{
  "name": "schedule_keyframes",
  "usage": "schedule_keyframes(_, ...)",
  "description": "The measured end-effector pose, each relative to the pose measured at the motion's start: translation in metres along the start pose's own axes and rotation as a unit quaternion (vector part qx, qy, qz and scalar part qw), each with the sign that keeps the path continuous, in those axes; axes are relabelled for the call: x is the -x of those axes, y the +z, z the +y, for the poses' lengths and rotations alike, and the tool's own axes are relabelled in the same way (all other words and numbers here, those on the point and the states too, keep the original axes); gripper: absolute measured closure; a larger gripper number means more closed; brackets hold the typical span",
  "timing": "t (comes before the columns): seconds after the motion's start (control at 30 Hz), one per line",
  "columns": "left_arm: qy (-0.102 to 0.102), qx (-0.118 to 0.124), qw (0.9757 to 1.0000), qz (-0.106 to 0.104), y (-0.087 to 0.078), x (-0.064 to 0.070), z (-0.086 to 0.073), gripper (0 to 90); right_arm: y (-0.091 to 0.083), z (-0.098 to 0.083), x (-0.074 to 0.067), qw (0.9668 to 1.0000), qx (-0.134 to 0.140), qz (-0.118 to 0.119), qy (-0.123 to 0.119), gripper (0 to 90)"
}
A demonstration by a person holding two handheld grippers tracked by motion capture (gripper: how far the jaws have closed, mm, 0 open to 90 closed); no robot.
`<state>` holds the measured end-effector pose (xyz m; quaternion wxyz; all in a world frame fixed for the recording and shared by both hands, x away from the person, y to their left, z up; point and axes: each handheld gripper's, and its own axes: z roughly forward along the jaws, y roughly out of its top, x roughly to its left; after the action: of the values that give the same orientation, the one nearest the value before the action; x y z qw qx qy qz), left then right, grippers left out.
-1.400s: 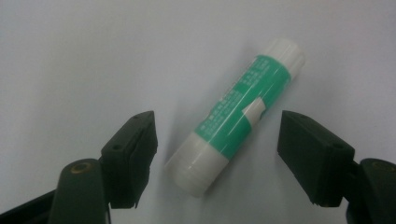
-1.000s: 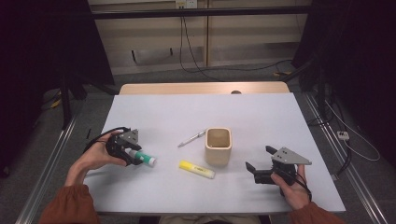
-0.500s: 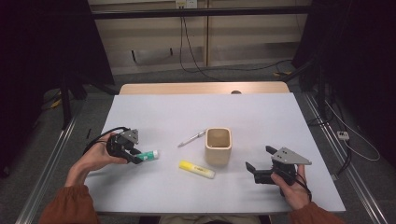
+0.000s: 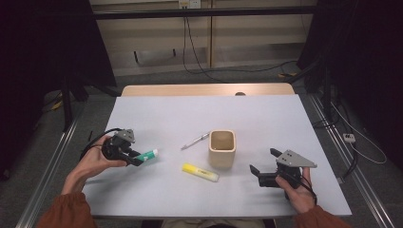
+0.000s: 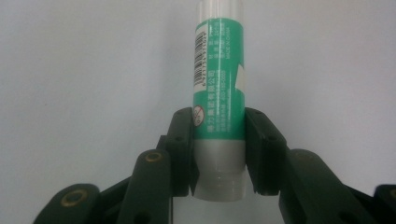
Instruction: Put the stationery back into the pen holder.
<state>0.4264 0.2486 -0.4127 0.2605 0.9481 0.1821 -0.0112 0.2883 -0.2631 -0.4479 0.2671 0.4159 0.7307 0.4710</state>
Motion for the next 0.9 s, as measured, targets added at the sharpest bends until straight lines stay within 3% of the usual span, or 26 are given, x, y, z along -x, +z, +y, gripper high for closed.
schedule_keyframes(0.23, -0.027, 0.034, 0.9991, 0.0, -0.009, 0.007, 0.001, 65.7, 0.001, 0.0, 0.0, 1.0, -0.001, -0.001, 0.0, 3.3)
schedule_keyframes(0.27, -0.033, 0.039, 0.9986, -0.01, -0.01, 0.008, 0.001, 65.7, 0.001, 0.0, 0.0, 1.0, -0.001, -0.001, -0.001, 3.3)
schedule_keyframes(0.4, -0.044, 0.051, 0.9977, 0.004, -0.014, 0.013, -0.001, 65.7, 0.001, 0.0, 0.0, 1.0, 0.0, 0.0, -0.001, 3.3)
schedule_keyframes(0.43, -0.045, 0.061, 0.9971, -0.008, -0.015, 0.013, -0.002, 65.7, 0.001, 0.0, 0.0, 1.0, -0.001, 0.0, 0.0, 3.3)
schedule_keyframes(0.5, -0.051, 0.067, 0.9964, -0.008, -0.019, 0.015, -0.003, 65.7, 0.001, 0.0, -0.001, 1.0, -0.001, 0.0, -0.001, 3.3)
schedule_keyframes(0.67, -0.06, 0.082, 0.9947, 0.017, -0.026, 0.025, -0.004, 65.7, 0.001, 0.0, -0.001, 1.0, -0.001, 0.001, -0.002, 3.3)
schedule_keyframes(0.9, -0.066, 0.09, 0.9934, 0.023, -0.031, 0.042, -0.009, 65.7, 0.001, 0.001, -0.003, 1.0, 0.0, 0.004, -0.003, 3.3)
